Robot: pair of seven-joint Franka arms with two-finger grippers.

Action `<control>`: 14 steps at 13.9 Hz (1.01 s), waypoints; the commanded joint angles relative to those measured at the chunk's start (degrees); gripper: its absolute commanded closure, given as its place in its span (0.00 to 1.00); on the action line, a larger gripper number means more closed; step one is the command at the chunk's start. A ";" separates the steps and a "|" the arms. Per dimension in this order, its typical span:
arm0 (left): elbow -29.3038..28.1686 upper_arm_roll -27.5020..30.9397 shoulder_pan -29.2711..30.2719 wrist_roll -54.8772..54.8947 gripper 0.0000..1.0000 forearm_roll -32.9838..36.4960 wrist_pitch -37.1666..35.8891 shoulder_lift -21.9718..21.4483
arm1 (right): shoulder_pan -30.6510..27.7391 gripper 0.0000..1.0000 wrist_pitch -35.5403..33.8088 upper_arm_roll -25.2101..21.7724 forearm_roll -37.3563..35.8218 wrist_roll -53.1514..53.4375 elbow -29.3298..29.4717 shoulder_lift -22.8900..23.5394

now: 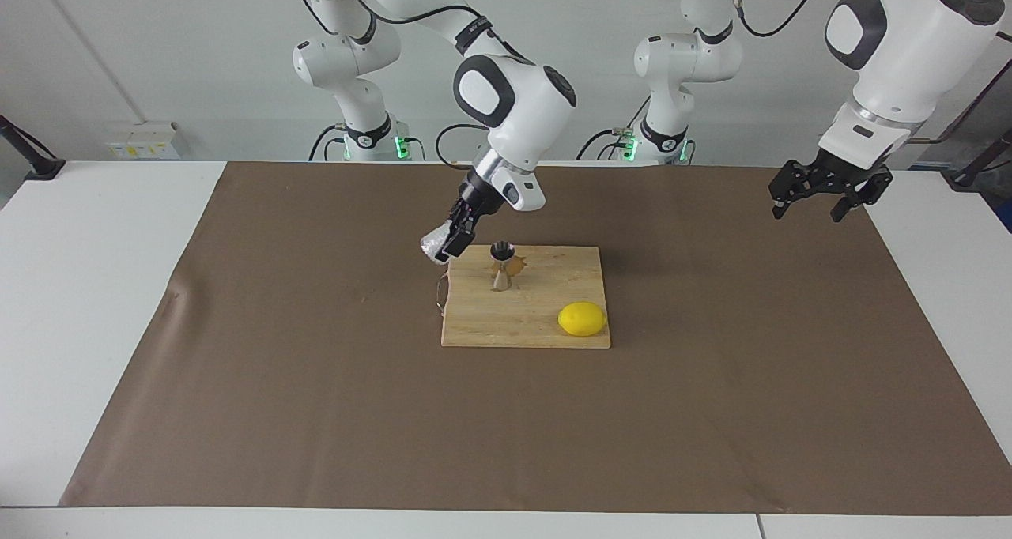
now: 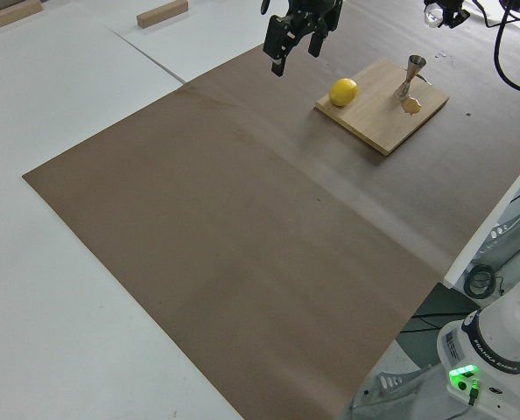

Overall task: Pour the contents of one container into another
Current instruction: 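Tilt the white cup upright and carry it back with the right gripper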

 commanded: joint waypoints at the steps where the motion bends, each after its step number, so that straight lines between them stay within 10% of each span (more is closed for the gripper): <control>1: -1.72 0.11 -0.23 0.41 0.00 1.11 1.01 -1.43 | -5.18 0.90 2.27 0.82 5.95 -4.89 -2.84 -2.41; 14: -1.72 0.11 0.13 0.41 0.00 1.02 1.36 -1.34 | -26.62 0.85 28.52 0.82 34.06 -44.49 -19.97 -4.51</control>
